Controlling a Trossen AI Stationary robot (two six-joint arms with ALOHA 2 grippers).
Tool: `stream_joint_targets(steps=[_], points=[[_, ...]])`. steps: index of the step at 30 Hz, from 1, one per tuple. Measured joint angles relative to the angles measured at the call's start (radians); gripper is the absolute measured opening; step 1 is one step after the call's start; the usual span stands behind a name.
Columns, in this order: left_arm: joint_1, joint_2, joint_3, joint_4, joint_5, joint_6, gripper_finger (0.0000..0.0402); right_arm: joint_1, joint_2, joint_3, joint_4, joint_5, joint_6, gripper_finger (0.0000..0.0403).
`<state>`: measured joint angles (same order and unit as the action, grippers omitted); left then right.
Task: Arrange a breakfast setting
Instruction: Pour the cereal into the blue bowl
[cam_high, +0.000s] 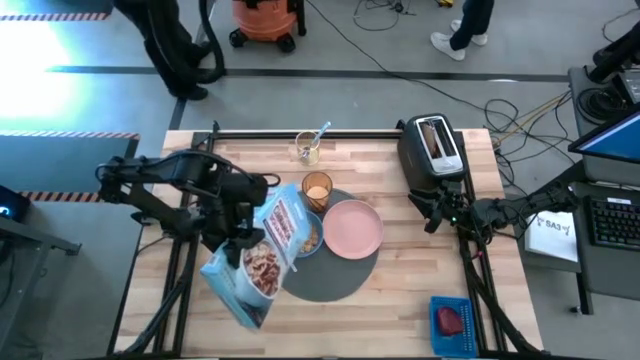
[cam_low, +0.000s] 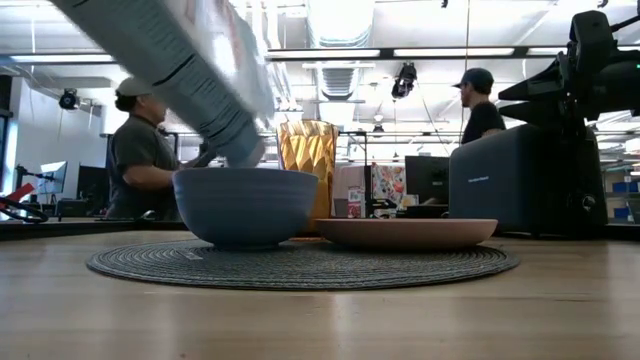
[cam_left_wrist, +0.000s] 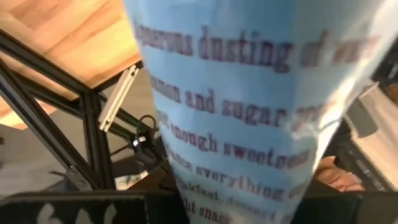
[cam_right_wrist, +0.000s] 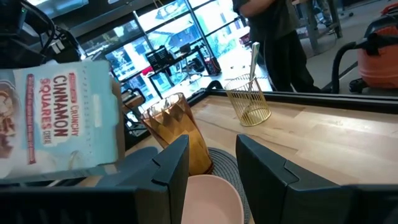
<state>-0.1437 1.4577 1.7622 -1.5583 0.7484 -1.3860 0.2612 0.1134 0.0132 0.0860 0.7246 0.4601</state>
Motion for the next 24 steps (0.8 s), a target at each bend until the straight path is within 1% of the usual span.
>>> stream_joint_targets(steps=[5, 11, 15, 24], points=[[-0.001, 0.000, -0.001, 0.003, 0.014, -0.009, 0.0101, 0.000, 0.000, 0.000, 0.000, 0.000, 0.000, 0.0123], [0.003, 0.001, -0.002, -0.004, 0.091, -0.015, 0.0101, 0.000, 0.000, 0.000, 0.000, 0.000, 0.000, 0.0123], [0.012, -0.002, -0.004, -0.009, 0.099, -0.046, 0.0101, 0.000, 0.000, 0.000, 0.000, 0.000, 0.000, 0.0123], [0.012, 0.007, 0.004, -0.012, 0.104, -0.045, 0.0101, 0.000, 0.000, 0.000, 0.000, 0.000, 0.000, 0.0123]])
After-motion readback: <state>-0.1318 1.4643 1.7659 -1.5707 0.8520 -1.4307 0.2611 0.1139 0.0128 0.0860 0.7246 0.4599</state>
